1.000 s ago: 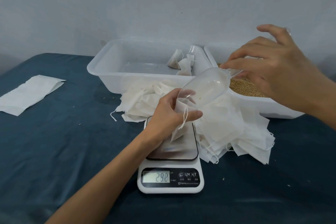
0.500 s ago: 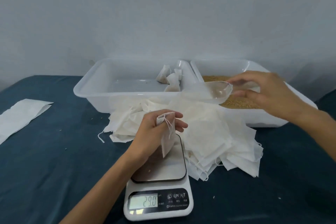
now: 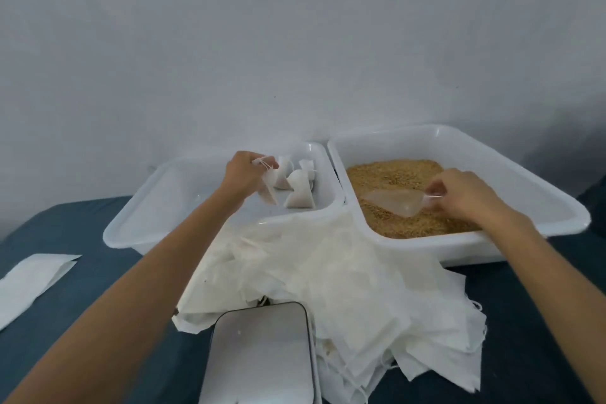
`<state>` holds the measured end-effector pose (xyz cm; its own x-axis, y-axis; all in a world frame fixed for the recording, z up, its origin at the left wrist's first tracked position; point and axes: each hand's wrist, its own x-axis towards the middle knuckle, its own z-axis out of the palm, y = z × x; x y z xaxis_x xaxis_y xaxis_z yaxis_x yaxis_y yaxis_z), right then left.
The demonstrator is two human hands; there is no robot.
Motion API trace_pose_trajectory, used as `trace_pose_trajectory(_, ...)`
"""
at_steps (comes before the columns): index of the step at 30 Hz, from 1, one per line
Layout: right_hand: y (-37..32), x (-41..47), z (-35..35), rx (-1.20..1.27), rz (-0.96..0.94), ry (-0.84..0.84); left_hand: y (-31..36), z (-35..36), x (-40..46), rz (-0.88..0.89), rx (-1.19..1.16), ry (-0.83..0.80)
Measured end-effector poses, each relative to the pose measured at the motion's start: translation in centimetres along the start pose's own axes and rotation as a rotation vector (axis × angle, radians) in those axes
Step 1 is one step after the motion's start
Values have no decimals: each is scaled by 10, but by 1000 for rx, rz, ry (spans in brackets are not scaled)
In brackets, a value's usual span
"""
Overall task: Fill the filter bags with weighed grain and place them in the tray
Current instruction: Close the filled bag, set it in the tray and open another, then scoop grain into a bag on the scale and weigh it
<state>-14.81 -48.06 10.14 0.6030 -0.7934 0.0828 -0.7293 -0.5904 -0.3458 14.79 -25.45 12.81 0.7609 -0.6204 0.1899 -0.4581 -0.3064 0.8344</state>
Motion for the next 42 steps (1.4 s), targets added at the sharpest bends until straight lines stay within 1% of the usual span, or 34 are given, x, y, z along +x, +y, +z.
trace_pose_trajectory(3, 1, 4, 4, -61, -28, -63, -14, 11, 38, -74, 220, -42)
trace_pose_trajectory(5, 3, 4, 5, -74, -44, -75, -20, 19, 57, -112, 324, -70)
trace_pose_trajectory(9, 3, 3, 7, -115, -70, -19, -28, 41, 87, -247, 431, -162)
trace_pose_trajectory(12, 3, 1, 6, -138, -87, -12, -24, 58, 100, -243, 527, -190)
trace_pose_trajectory(13, 4, 0, 6, -144, -85, -12, -22, 62, 103, -247, 524, -192)
trace_pose_trajectory(16, 3, -1, 4, -142, -76, 7, -15, 61, 109, -291, 402, -192)
trace_pose_trajectory(18, 2, -3, 4, -149, -94, 25, -9, 52, 103, -290, 365, -142)
trace_pose_trajectory(20, 1, -4, 3, -154, -116, 48, -1, 38, 85, -182, 370, -1)
trace_pose_trajectory(21, -1, -5, 3, -152, -134, 52, 4, 30, 68, -92, 366, 83)
trace_pose_trajectory(23, -3, -9, 1, -162, -169, 57, 13, 17, 16, 143, 318, 215)
trace_pose_trajectory(24, -5, -11, 1, -171, -188, 65, 15, 10, -15, 260, 275, 236)
trace_pose_trajectory(25, -7, -13, 0, -167, -203, 86, 16, 5, -48, 354, 232, 213)
trace_pose_trajectory(27, -10, -17, -4, -107, -225, 168, 12, -1, -111, 470, 194, 107)
trace_pose_trajectory(30, -22, -28, -7, 99, -270, 384, 4, 8, -172, 524, 188, -104)
trace_pose_trajectory(32, -39, -40, -5, 251, -317, 490, 0, 23, -190, 537, 295, -248)
trace_pose_trajectory(34, -59, -54, 1, 348, -382, 517, -2, 41, -194, 587, 464, -331)
trace_pose_trajectory(35, -69, -60, 5, 389, -422, 514, -1, 47, -193, 606, 520, -343)
trace_pose_trajectory(36, -76, -66, 9, 428, -461, 504, 1, 51, -191, 620, 521, -328)
trace_pose_trajectory(39, -91, -79, 21, 520, -552, 425, 1, 56, -185, 594, 390, -259)
trace_pose_trajectory(42, -96, -83, 28, 607, -581, 344, 2, 59, -179, 544, 313, -234)
